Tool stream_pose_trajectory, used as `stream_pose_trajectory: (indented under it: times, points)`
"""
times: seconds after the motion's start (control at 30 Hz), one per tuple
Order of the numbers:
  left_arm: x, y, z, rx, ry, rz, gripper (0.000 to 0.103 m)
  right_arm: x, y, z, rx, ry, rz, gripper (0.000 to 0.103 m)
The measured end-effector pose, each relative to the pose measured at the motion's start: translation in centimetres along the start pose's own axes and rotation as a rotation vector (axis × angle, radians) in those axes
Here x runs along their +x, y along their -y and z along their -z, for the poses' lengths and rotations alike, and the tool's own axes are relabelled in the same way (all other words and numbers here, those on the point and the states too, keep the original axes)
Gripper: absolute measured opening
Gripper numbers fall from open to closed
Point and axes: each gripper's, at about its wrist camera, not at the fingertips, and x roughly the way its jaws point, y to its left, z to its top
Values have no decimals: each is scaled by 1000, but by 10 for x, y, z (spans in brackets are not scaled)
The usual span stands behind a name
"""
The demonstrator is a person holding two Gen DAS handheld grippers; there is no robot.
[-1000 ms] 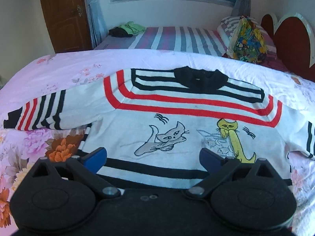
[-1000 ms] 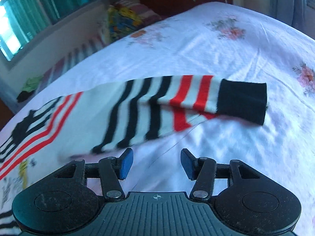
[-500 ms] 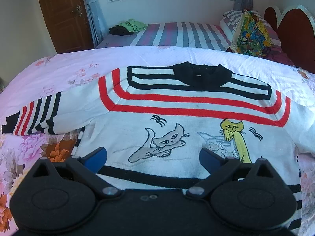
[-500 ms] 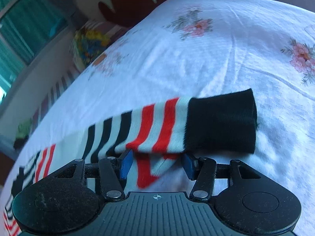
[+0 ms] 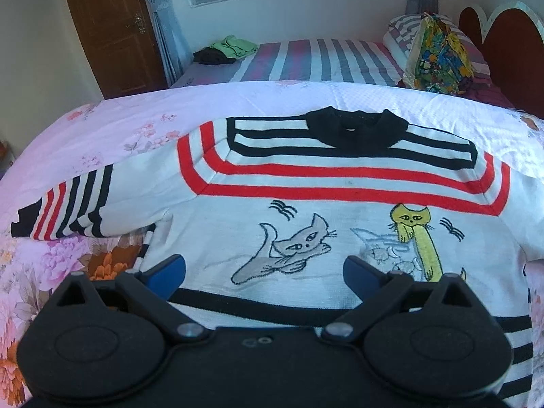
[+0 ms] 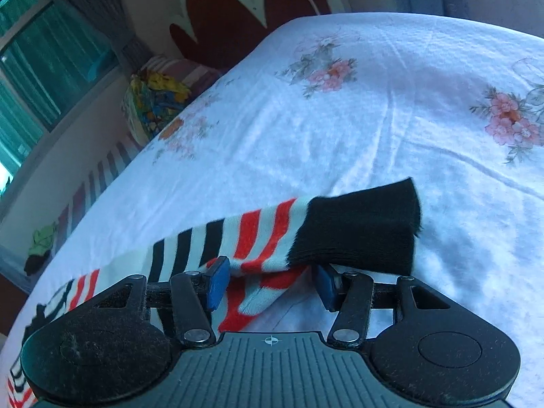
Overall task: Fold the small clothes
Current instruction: 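Lift the cuff with the right gripper and fold the sleeve across the sweater body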
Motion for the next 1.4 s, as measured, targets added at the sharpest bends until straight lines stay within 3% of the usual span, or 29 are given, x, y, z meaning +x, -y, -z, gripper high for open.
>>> stream_pose_trajectory:
  times: [0.23,0.3,0.33,0.4,0.47,0.67,0.8,0.97,1.07,1.2,1.23,1.33,1.4]
  points:
    - [2,5,-3,17,2,0,99,11,8,-7,21,7,10,53]
    - [3,7,-4,20,4,3,97,13,5,-5,0,22,21,16]
    - [3,7,-5,19,8,8,96,12,2,-6,-11,29,18,14]
    - [5,6,-5,14,14,35,78,6,-7,-5,-55,63,5,14]
    - [10,2,-7,0,-10,89,69,-3,-27,-3,-149,91,-14,13]
    - [18,-18,-14,-75,-42,112,68,-26,-112,21,-407,136,-126,14]
    - [15,-35,-20,-84,-23,101,68,-33,-184,64,-556,111,-265,13]
    - [14,-61,-31,-107,18,79,77,-26,-270,155,-764,22,-400,14]
    - [20,-73,-36,-90,33,80,78,-17,-307,210,-881,-41,-426,14]
    - [32,-85,-41,-97,12,127,78,-3,-334,257,-946,-154,-458,14]
    - [35,-87,-42,-103,7,143,78,-2,-339,263,-959,-165,-459,15]
    - [41,-92,-42,-128,-11,205,80,-12,-335,268,-966,-168,-503,57]
    - [45,-95,-41,-160,-45,258,87,-28,-324,258,-947,-120,-515,59]
